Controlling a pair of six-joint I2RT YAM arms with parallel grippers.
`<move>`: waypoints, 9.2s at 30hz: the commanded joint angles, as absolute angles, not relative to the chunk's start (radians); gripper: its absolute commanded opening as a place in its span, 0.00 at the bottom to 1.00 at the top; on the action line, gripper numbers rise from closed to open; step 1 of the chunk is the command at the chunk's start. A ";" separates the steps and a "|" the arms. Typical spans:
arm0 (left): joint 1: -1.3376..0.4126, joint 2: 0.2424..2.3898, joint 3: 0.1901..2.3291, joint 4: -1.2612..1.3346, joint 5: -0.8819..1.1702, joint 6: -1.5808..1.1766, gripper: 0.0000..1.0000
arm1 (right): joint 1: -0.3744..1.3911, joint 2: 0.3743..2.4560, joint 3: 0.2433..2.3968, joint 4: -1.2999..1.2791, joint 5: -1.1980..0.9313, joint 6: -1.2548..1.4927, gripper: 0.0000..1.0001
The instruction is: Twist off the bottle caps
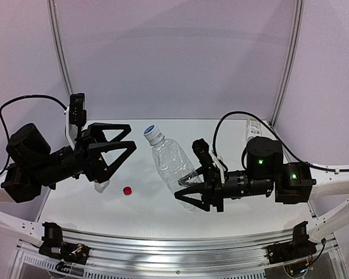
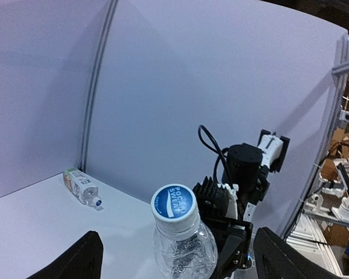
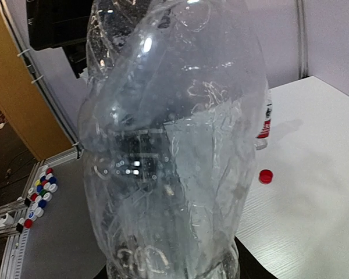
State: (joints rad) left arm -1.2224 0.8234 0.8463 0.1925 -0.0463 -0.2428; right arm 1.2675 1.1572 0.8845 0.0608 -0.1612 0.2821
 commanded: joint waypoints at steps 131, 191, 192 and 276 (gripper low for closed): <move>-1.249 1.175 1.060 0.092 -0.441 -0.546 0.29 | 1.265 1.226 0.923 -0.054 0.328 0.301 0.00; -0.884 1.625 0.812 0.003 -0.335 -0.615 0.35 | 1.265 1.126 0.858 -0.027 0.498 0.338 0.00; -0.877 1.638 0.815 0.003 -0.325 -0.616 0.35 | 1.265 1.126 0.859 -0.026 0.497 0.338 0.00; -1.131 1.197 1.167 0.092 0.085 -0.344 0.57 | 1.265 1.112 0.824 0.133 0.004 0.261 0.00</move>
State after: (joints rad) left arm -1.1408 1.1820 1.1389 0.0616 0.0620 -0.3309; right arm 1.2667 1.1149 0.8341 0.1196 0.0143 0.2733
